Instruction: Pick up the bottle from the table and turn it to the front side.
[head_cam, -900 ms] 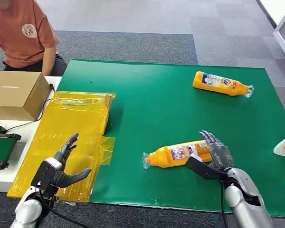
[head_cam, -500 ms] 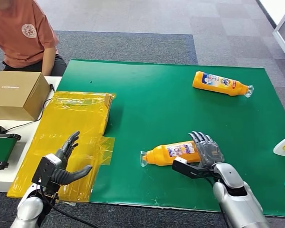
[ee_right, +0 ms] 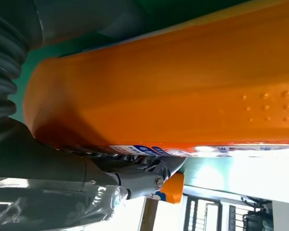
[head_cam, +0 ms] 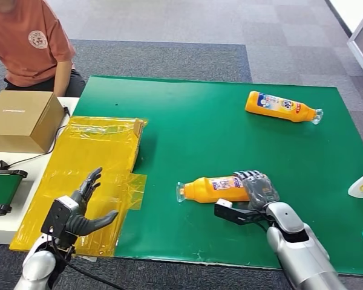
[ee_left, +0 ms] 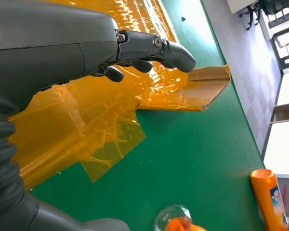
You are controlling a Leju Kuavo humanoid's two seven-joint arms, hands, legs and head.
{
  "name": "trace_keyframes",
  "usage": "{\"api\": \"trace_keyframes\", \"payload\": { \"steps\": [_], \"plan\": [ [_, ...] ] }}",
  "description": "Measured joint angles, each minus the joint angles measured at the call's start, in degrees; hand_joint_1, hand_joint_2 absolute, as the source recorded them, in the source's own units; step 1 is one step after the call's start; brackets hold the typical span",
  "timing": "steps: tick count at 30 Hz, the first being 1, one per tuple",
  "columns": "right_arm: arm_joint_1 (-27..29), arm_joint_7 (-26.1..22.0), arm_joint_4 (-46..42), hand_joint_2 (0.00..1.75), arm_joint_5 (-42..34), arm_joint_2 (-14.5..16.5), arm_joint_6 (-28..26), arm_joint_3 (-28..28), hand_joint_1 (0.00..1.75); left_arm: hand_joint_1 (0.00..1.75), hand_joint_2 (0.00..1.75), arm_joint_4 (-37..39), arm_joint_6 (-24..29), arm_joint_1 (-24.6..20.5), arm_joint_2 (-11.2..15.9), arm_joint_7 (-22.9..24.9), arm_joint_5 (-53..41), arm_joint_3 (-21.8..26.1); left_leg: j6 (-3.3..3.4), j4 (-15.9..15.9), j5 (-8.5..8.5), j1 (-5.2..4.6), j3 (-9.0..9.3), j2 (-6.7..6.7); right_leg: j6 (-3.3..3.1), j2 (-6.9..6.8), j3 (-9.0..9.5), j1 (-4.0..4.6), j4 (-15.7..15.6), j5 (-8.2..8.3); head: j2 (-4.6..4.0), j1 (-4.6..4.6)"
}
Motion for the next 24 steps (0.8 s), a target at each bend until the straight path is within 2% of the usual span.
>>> {"api": "trace_keyframes", "payload": {
  "steps": [4,6,10,13,16,19,24],
  "plan": [
    [0.54,-2.60,-0.86,1.75,-6.05,0.00,0.91,-0.68,1.75,0.00,1.75,-0.08,0.22,0.25,0.00,-0.01,0.21,0.02,0.00,0.00,0.00,0.00,0.00,0.00,0.00,0.00,0.01,0.00,0.00,0.00,0.01,-0.01],
    [1.80,-6.20,-3.25,1.75,-16.26,0.19,4.29,-2.52,1.75,0.00,1.75,-0.34,0.39,0.70,0.00,-0.16,0.44,0.04,0.00,0.00,-0.01,0.00,0.00,-0.01,0.00,0.00,0.01,0.00,0.00,-0.01,0.00,-0.01],
    [6.23,-12.91,-11.12,1.75,-41.95,1.35,17.05,-8.10,1.75,0.00,1.75,-1.06,0.54,1.73,0.01,-1.18,1.32,0.26,-0.03,0.00,-0.02,0.00,-0.07,-0.03,-0.02,-0.03,-0.04,0.00,0.00,-0.03,-0.01,-0.01],
    [8.66,-15.04,-17.19,1.75,-52.07,2.50,21.32,-11.53,1.75,0.00,1.75,-1.42,0.55,2.12,0.02,-1.90,1.85,0.44,-0.04,0.00,-0.04,0.01,-0.09,-0.04,-0.04,-0.04,-0.07,0.02,0.01,-0.07,-0.01,-0.01],
    [11.17,-15.82,-22.30,1.75,-54.91,3.95,21.79,-13.32,1.75,0.00,1.75,-2.48,1.00,2.41,-0.08,-2.17,1.53,0.35,-0.07,0.00,-0.06,0.01,-0.09,-0.04,-0.05,-0.03,-0.07,0.02,0.00,-0.10,-0.01,0.01],
    [13.96,-16.28,-25.55,1.75,-54.12,5.74,20.73,-13.19,1.75,0.00,1.75,-4.81,0.55,2.42,-0.47,-3.15,1.91,-0.78,-0.07,0.00,-0.07,0.01,-0.09,-0.04,-0.04,-0.04,-0.08,0.02,0.00,-0.11,-0.01,-0.01],
    [15.20,-16.52,-26.02,1.75,-50.61,8.51,17.99,-10.20,1.75,0.00,1.75,-7.93,-3.82,-0.01,-1.34,-3.93,7.61,-6.43,-0.08,0.00,-0.07,0.01,-0.09,-0.04,-0.04,-0.03,-0.08,0.02,0.00,-0.10,-0.01,0.00]
  ]
}}
